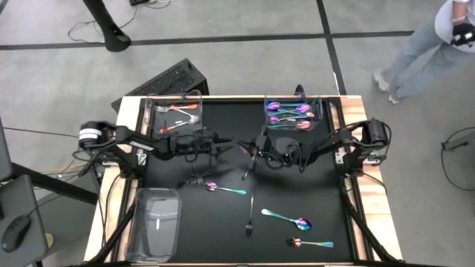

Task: Sort silverware by color (type)
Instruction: Put the orange fork into top left transparent bin

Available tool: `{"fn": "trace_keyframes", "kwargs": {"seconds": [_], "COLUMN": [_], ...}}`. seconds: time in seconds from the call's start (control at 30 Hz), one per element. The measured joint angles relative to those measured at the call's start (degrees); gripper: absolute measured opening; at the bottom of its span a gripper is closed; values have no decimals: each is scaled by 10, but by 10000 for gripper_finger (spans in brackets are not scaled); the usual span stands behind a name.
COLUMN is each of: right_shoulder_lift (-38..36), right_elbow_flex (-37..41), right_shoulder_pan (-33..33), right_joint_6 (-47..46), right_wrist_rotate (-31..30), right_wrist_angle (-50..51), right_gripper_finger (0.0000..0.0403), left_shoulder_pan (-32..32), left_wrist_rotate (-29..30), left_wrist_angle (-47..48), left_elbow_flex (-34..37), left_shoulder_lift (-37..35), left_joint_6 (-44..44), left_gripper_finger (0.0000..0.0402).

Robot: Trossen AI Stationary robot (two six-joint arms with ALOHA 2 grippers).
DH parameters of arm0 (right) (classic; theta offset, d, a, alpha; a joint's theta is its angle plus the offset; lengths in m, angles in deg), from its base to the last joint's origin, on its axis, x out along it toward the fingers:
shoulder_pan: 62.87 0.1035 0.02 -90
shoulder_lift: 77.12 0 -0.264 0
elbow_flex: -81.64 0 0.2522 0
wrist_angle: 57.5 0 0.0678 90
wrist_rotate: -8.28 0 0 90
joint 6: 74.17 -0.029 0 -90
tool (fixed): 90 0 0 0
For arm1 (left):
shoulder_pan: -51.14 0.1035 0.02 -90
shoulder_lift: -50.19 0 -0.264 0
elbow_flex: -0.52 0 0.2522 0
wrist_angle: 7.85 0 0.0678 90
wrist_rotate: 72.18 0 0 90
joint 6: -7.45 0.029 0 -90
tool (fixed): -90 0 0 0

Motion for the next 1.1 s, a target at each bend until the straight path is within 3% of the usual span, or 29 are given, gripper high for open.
{"fn": "trace_keyframes", "kwargs": {"seconds": [0.23,0.63,0.83,1.1], "right_shoulder_lift": [0,0,0,0], "right_elbow_flex": [-2,-2,-2,-3], "right_shoulder_pan": [-40,-37,-35,-26], "right_joint_6": [34,41,39,43], "right_wrist_rotate": [44,33,30,30], "right_wrist_angle": [24,54,45,41], "right_gripper_finger": [5,7,9,10], "left_shoulder_pan": [32,41,43,43], "left_wrist_rotate": [-7,0,-16,-40], "left_wrist_angle": [-9,-19,-16,-15], "left_elbow_flex": [-63,-77,-77,-77], "left_shoulder_lift": [65,46,46,46], "left_joint_6": [25,64,64,72], "left_gripper_finger": [159,158,121,39]}}
